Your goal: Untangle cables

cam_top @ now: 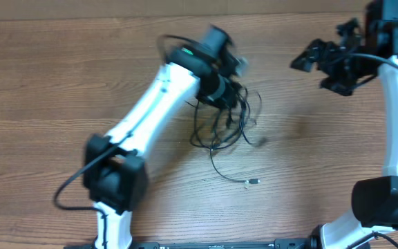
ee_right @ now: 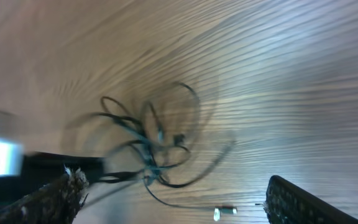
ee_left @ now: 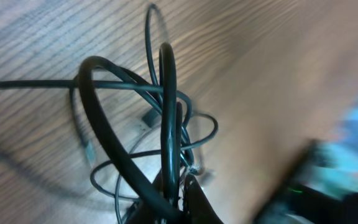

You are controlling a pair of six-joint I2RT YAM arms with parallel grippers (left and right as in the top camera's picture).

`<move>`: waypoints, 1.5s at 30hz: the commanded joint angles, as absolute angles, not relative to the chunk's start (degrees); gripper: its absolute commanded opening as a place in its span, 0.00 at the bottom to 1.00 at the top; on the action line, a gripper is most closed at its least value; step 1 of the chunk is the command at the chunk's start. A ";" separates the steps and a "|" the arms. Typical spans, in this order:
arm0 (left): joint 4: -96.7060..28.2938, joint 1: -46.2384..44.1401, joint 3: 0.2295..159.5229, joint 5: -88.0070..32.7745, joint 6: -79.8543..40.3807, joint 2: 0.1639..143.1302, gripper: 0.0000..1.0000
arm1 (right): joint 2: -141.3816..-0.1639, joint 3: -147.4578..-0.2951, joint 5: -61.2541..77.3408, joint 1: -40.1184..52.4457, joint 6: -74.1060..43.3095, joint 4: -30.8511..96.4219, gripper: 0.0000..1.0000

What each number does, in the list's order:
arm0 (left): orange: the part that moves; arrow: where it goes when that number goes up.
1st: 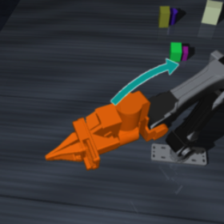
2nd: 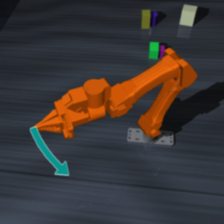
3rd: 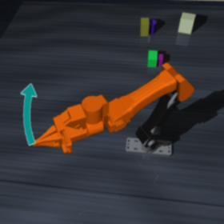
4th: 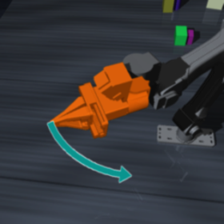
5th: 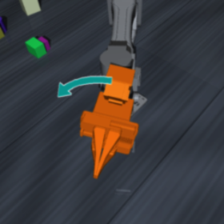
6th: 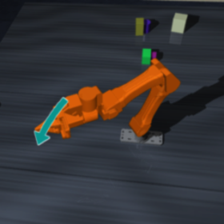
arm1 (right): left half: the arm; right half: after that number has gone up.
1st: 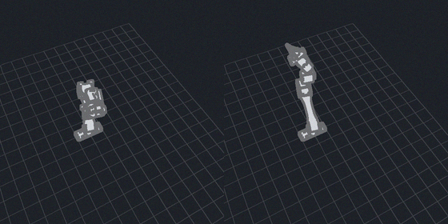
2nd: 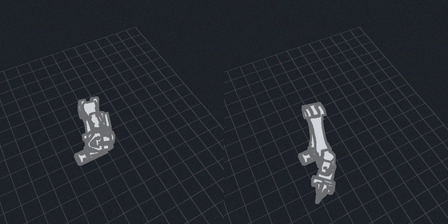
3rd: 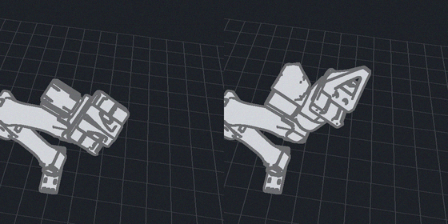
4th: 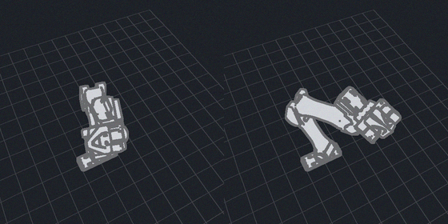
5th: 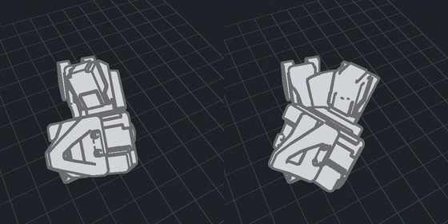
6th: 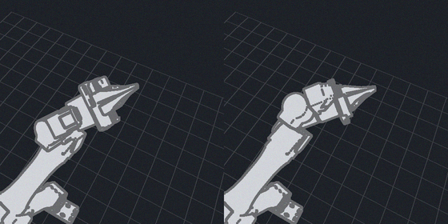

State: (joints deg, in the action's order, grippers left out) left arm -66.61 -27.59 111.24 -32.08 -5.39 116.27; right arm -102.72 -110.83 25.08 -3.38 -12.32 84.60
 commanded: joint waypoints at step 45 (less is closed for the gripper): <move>-82.15 -13.67 114.17 -59.51 4.27 112.27 0.04 | -102.10 -95.02 28.18 21.98 -17.80 72.20 0.88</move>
